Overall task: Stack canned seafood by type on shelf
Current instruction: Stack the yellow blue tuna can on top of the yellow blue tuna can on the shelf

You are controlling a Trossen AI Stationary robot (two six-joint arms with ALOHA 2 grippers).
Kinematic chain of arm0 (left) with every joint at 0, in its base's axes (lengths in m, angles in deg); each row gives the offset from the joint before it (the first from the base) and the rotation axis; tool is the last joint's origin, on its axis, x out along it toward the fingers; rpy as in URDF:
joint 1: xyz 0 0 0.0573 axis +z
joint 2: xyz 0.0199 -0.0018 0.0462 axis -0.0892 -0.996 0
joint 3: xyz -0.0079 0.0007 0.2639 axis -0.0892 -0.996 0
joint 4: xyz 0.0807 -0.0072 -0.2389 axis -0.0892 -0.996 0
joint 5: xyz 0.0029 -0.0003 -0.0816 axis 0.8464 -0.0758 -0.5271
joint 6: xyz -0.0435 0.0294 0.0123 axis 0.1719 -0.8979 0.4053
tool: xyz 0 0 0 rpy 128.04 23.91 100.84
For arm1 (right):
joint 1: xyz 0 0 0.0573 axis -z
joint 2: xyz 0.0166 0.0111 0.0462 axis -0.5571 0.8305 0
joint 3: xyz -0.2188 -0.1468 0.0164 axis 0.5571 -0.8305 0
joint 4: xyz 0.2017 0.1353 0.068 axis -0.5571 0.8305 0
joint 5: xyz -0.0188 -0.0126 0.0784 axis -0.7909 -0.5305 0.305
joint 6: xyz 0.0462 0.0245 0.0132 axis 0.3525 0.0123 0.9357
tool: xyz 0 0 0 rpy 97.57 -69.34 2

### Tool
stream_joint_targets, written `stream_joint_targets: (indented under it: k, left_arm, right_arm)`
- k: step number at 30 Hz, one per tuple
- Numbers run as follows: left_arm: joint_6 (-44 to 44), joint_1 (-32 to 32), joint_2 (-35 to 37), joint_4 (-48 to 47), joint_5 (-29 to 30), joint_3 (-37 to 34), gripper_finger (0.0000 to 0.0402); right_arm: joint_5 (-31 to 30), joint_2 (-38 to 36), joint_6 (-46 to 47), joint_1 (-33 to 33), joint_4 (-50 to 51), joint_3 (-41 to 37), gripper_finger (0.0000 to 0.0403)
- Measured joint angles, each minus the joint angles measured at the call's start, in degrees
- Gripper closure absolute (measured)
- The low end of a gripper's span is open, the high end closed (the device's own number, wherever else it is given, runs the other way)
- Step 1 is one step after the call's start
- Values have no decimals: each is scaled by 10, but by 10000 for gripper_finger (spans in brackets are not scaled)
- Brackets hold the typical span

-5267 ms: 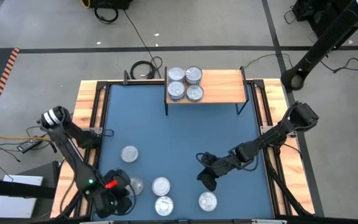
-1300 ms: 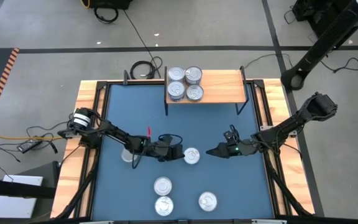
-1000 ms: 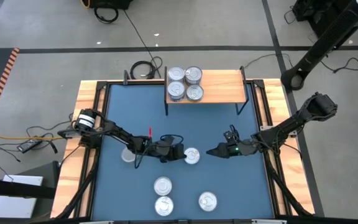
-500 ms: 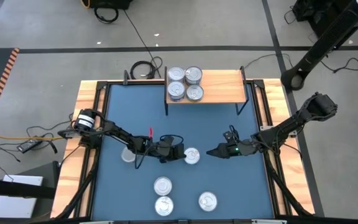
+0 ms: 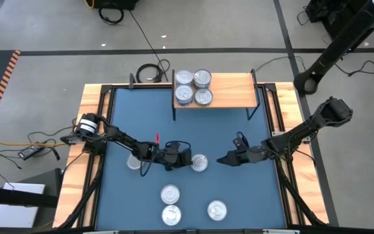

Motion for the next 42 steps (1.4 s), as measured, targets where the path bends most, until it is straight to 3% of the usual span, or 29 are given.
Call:
stream_joint_targets:
  k: [9,16,19,27,34,42]
  left_arm:
    - [-10,0,0,1,-3,-1,401]
    - [-16,0,0,1,-8,-1,401]
    - [-17,0,0,1,-8,-1,401]
    - [-29,0,0,3,-7,-1,401]
    - [-31,0,0,3,-8,-1,401]
    - [-38,0,0,4,-8,-1,402]
  right_arm:
    - [3,24,-18,34,16,11,151]
    - [44,113,-61,62,21,63,150]
    - [46,145,-50,64,-6,66,149]
    - [121,225,-33,82,-133,67,125]
    - [125,252,-20,87,-175,66,108]
    - [123,266,-34,101,-177,80,116]
